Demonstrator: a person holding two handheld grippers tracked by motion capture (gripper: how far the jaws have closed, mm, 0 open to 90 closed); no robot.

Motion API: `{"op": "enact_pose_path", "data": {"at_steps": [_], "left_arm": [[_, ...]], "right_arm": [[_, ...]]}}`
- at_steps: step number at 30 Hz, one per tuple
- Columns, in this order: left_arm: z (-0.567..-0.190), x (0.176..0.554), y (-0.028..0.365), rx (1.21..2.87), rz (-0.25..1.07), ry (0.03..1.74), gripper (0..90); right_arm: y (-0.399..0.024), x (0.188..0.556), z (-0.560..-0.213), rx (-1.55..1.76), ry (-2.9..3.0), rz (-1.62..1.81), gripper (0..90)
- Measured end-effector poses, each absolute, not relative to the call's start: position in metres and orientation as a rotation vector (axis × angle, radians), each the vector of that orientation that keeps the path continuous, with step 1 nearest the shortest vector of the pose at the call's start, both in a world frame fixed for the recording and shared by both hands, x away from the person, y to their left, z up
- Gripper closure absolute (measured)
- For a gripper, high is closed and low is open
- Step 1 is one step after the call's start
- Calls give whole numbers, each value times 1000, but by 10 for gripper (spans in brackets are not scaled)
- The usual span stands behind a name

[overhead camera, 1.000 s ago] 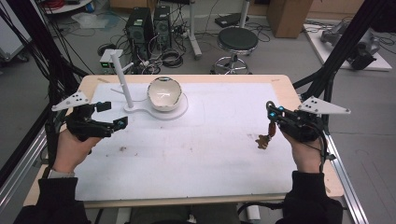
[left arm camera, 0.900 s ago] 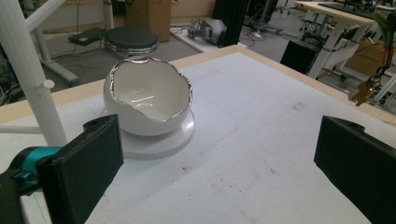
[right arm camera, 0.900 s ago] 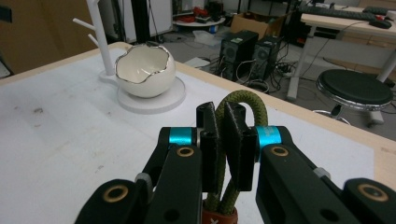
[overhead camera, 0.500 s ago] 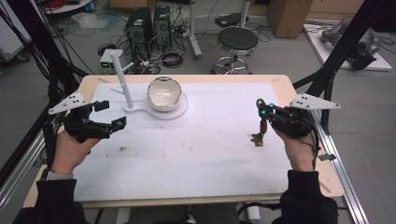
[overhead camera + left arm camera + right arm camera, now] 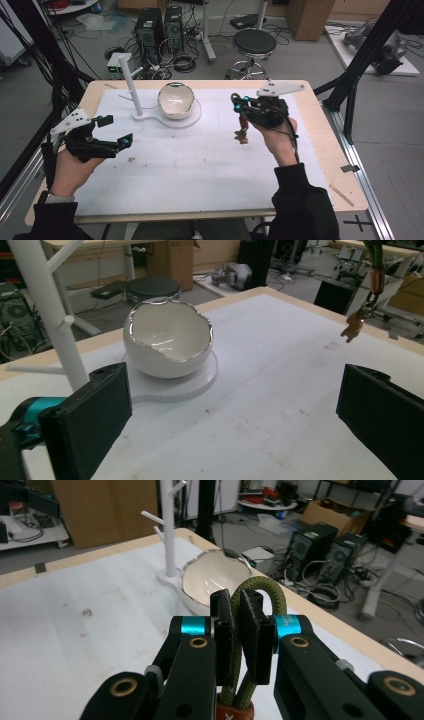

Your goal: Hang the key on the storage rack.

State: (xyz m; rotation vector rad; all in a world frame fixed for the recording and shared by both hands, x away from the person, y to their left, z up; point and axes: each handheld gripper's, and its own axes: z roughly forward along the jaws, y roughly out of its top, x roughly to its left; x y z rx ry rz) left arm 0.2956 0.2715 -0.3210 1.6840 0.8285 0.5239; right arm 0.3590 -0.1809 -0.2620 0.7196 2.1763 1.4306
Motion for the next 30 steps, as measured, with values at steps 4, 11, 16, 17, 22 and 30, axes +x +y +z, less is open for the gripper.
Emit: {"op": "enact_pose_path", "data": {"at_steps": [4, 11, 16, 17, 22, 30], "left_arm": [[-322, 290, 277, 1663, 532, 840, 17], [-328, 278, 282, 1663, 542, 865, 17], [-340, 277, 276, 1650, 527, 880, 17], [-342, 276, 274, 1656, 527, 881, 17], [-343, 270, 273, 1672, 542, 877, 17], [-339, 253, 281, 1645, 560, 893, 17]], "right_arm": [[-155, 371, -259, 688, 2193, 1458, 854], [-77, 398, -260, 596, 2235, 1491, 854], [-27, 410, -264, 535, 2259, 1498, 855], [-18, 412, -265, 527, 2263, 1496, 855], [26, 422, -273, 505, 2284, 1479, 854], [91, 429, -281, 434, 2295, 1460, 854]]}}
